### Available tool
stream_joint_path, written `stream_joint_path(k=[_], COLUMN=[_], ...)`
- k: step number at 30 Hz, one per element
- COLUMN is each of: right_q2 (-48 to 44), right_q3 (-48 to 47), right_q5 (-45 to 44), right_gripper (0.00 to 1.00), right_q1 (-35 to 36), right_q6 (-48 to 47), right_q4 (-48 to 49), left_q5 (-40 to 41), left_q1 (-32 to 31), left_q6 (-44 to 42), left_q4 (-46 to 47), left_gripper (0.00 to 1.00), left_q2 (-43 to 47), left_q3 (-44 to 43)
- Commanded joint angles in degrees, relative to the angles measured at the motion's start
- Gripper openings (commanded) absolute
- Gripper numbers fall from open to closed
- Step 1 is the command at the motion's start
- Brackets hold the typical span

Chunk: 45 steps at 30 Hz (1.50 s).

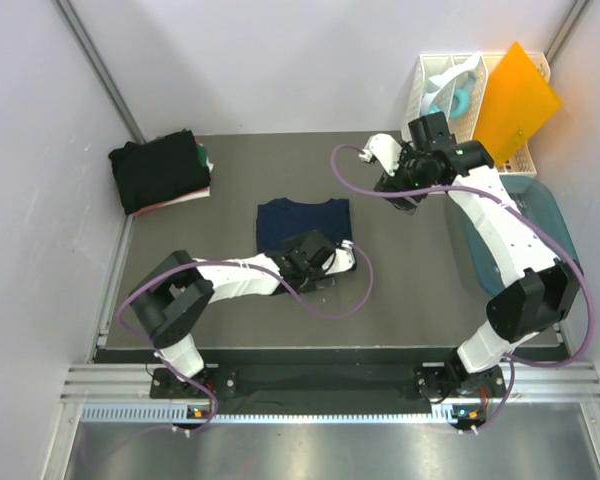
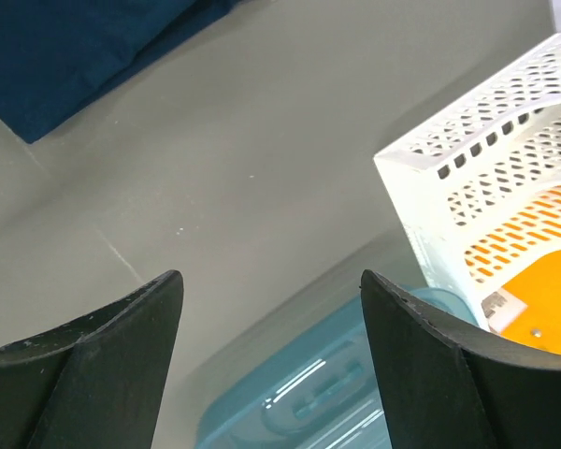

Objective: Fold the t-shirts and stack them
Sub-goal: Put the neatly folded tshirt into the corner of the board with the left arm

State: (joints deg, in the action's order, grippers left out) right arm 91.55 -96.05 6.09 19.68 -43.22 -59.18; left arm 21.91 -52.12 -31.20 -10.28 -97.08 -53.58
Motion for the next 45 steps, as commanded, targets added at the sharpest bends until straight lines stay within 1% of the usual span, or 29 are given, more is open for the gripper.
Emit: stream_joint_path(k=[1,5,7,9,10,11,12,16,17,19,20,21,22,23,24,25,26,27,28,29,31,32,33,34,36,40,41,43,45], right_q2=[-1.46,-0.5,0.12,0.65,0.74,0.74,0.74,0.82,0.74,0.21,-0.14,-0.92,-1.37,-1.72,-2.16,-2.25,-2.51,-2.78,-2.87,-3.13,-3.22,-3.3,-3.57,-3.74,-4.79,-6.38,-7.08,-7.7,-8.58], right_q3=[-4.67,-5.9,-6.86,-7.39,-7.92,-8.1,-8.27,-9.59,-9.68,-9.6,-9.33,-9.16,-8.46,-8.19,-8.19,-8.1,-8.19,-8.19,-8.19,-8.19,-8.01,-7.93,-7.49,-7.22,-5.65,-3.18,-2.74,-1.34,-0.11], right_q5=[-0.55,-0.2,-0.37,-0.81,-0.9,-0.9,-0.99,-0.9,-0.9,-1.16,-1.25,-1.43,-1.52,-1.86,-1.96,-2.13,-2.13,-2.13,-2.13,-2.13,-1.96,-1.96,-1.78,-1.78,-1.69,-1.61,-1.34,-1.16,-0.9], right_gripper=[0.76,0.75,0.75,0.74,0.74,0.73,0.72,0.71,0.71,0.71,0.71,0.71,0.71,0.71,0.7,0.71,0.71,0.71,0.7,0.71,0.7,0.71,0.71,0.71,0.7,0.71,0.71,0.71,0.71], right_q1=[-0.26,-0.26,-0.26,-0.26,-0.26,-0.17,-0.26,-0.17,-0.26,-0.17,-0.17,-0.26,-0.26,-0.26,-0.26,-0.17,-0.26,-0.26,-0.26,-0.26,-0.26,-0.17,-0.26,-0.26,-0.26,-0.26,-0.26,-0.26,-0.26], right_q6=[-0.37,-0.02,-0.28,-0.63,-0.64,-0.72,-0.81,-0.9,-1.07,-1.25,-1.34,-1.6,-1.69,-1.86,-1.95,-2.04,-2.04,-2.04,-2.04,-1.95,-1.87,-1.78,-1.6,-1.52,-1.25,-1.07,-1.07,-1.07,-1.34], right_q4=[-1.29,-1.12,-1.11,-0.85,-0.76,-0.42,-0.33,-0.15,-0.32,-0.5,-0.41,-0.24,0.2,0.29,0.38,0.47,0.64,0.73,1.17,1.26,1.69,1.87,2.05,2.57,3.27,4.77,5.03,5.65,6.09], left_q5=[-0.46,-1.69,-2.48,-4.06,-5.55,-5.48,-5.22,-7.75,-6.63,-8.11,-8.2,-11.86,-13.46,-15.56,-20.19,-20.5,-21.11,-21.64,-21.65,-23.65,-23.85,-24.8,-24.46,-23.68,-22.79,-22.44,-20.0,-19.1,-17.53], left_q1=[0.0,0.0,0.09,0.52,0.61,0.79,0.96,1.58,1.67,3.51,4.65,7.44,8.95,10.36,12.98,13.88,14.58,16.07,16.6,17.22,19.15,19.94,21.6,22.49,25.64,31.45,32.51,35.15,37.69], left_q6=[1.32,2.11,1.93,1.32,1.58,2.02,2.63,2.29,2.02,1.06,1.14,1.06,0.97,0.71,-1.99,-3.24,-4.73,-8.57,-10.35,-12.37,-17.91,-20.45,-23.7,-25.04,-28.37,-33.13,-34.01,-37.08,-39.97], left_q4=[5.35,5.98,5.19,4.66,4.14,3.44,3.52,0.98,0.71,-3.24,-4.3,-9.53,-11.84,-14.74,-18.33,-23.41,-25.03,-27.4,-32.55,-35.3,-39.97,-46.08,-47.62,-48.77,-52.11,-53.88,-54.05,-55.89,-56.16], left_gripper=[0.99,0.99,0.95,0.7,0.47,0.21,0.0,0.0,0.0,0.0,0.0,0.0,0.0,0.0,0.0,0.0,0.0,0.0,0.0,0.0,0.0,0.0,0.0,0.0,0.0,0.0,0.0,0.0,0.0], left_q2=[-3.99,-6.98,-8.47,-8.57,-8.48,-8.57,-8.57,-7.08,-6.46,-3.75,-2.78,-1.72,-0.06,0.74,1.45,2.58,3.2,3.91,4.0,4.09,3.56,3.13,2.69,1.81,0.23,-2.58,-3.46,-6.62,-9.51], left_q3=[-0.12,-0.91,-1.09,-0.91,-1.0,-1.26,-1.09,-1.35,-2.05,-4.06,-6.77,-8.71,-10.99,-15.45,-18.11,-22.49,-24.36,-26.55,-28.75,-33.3,-37.8,-42.7,-44.92,-48.95,-52.92,-63.28,-65.05,-70.66,-73.76])
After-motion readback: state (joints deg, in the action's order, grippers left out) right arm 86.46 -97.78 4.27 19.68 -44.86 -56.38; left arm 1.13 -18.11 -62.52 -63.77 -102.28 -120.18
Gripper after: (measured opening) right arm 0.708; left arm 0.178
